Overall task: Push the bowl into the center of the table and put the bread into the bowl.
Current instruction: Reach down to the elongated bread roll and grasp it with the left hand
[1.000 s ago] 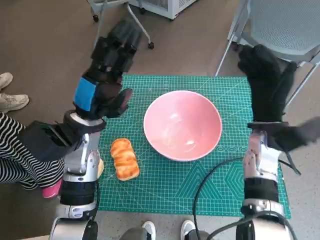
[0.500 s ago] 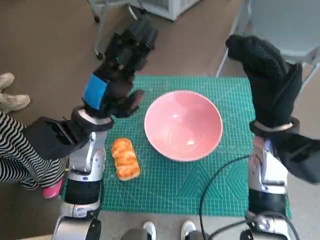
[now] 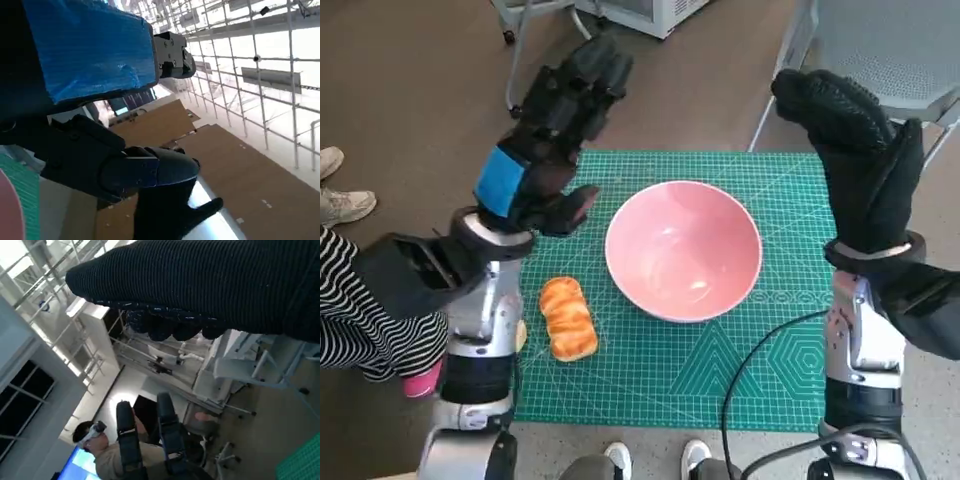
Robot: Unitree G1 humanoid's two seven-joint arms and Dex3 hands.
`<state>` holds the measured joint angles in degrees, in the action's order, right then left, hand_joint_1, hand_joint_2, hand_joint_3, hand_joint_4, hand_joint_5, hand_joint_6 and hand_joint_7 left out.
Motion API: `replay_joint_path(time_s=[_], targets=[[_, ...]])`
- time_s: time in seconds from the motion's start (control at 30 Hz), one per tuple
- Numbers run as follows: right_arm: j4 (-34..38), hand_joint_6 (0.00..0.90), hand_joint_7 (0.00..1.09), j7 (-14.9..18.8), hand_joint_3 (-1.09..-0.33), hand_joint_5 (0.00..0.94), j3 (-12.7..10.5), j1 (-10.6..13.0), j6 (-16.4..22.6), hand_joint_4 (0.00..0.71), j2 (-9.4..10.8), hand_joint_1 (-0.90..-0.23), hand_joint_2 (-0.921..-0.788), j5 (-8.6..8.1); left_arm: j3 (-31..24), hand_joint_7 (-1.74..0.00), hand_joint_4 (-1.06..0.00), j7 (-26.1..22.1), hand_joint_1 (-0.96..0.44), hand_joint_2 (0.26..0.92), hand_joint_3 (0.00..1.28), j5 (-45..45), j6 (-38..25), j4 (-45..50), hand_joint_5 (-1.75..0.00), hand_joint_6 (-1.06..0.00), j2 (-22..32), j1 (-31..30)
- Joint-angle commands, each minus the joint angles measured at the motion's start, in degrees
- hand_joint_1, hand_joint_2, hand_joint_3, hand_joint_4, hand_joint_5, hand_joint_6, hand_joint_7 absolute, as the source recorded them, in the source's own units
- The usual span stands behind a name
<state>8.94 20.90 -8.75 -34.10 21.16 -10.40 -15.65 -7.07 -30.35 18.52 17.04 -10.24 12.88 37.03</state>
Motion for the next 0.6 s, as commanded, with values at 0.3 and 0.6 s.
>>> replay_joint_path(time_s=[0.3, 0.6], targets=[[-1.8, 0.053, 0.59, -1.6, -0.650, 0.014, -0.2, 2.6, -2.3, 0.199, 0.3, -0.699, -0.921, -0.28, 1.0, -0.47, -0.15, -18.7, -0.62, 0.825, 0.02, -6.4, 15.3, -10.6, -0.02, -0.04, 20.4, 7.7], [-1.0, 0.056, 0.58, -1.8, -0.647, 0.012, -0.8, 2.4, -2.3, 0.198, 0.5, -0.699, -0.921, -1.15, 4.7, -0.51, -0.18, -24.2, -0.41, 0.759, 0.00, -11.9, 16.5, -7.9, -0.02, -0.07, 28.1, 5.5]])
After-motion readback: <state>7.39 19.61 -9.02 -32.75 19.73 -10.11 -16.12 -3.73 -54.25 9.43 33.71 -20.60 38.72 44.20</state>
